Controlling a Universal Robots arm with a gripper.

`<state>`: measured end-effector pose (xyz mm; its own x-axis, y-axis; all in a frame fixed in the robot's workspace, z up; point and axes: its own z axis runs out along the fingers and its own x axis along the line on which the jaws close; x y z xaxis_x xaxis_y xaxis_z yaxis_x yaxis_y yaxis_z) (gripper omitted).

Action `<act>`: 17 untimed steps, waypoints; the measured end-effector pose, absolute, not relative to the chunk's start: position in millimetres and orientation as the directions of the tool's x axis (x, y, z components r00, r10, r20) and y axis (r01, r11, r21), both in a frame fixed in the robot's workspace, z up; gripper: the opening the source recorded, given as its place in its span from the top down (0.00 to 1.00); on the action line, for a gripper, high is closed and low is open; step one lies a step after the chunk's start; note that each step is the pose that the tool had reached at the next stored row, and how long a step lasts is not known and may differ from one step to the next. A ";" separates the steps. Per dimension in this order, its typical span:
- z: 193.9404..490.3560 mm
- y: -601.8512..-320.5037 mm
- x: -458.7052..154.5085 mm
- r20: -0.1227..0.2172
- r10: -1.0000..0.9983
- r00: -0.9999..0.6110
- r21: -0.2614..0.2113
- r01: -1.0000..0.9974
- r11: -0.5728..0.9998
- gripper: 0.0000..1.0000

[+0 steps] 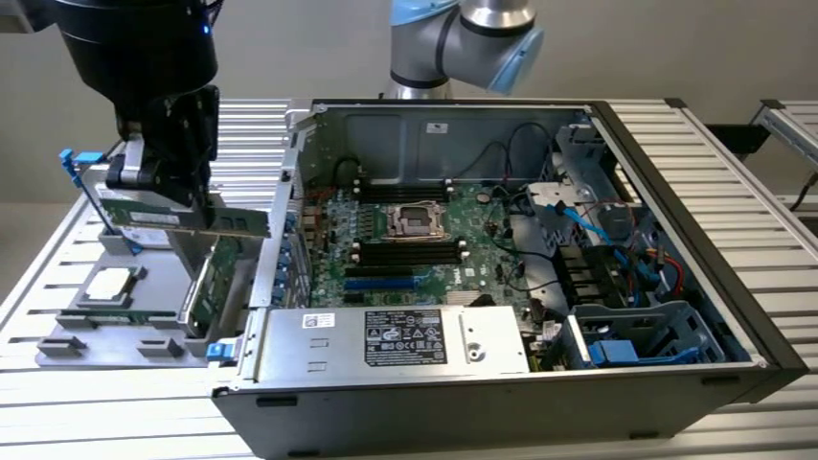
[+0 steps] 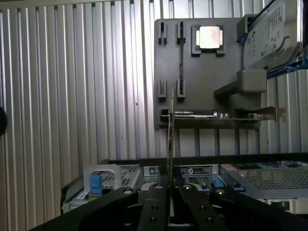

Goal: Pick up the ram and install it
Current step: 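Pick up the ram and move it above insertion slot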

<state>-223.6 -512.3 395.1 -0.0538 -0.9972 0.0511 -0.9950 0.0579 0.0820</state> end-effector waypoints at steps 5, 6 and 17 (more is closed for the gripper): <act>400.1 -511.7 -206.4 0.051 -0.997 -0.052 0.082 -0.995 0.056 0.85; 401.1 -511.6 -202.9 0.051 -0.997 -0.052 0.082 -0.995 0.056 0.85; 405.0 -506.9 -161.6 0.051 -0.997 -0.051 0.082 -0.995 0.055 0.85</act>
<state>-161.6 -506.9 405.0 -0.0508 -0.9974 0.0511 -0.9951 0.0549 0.0820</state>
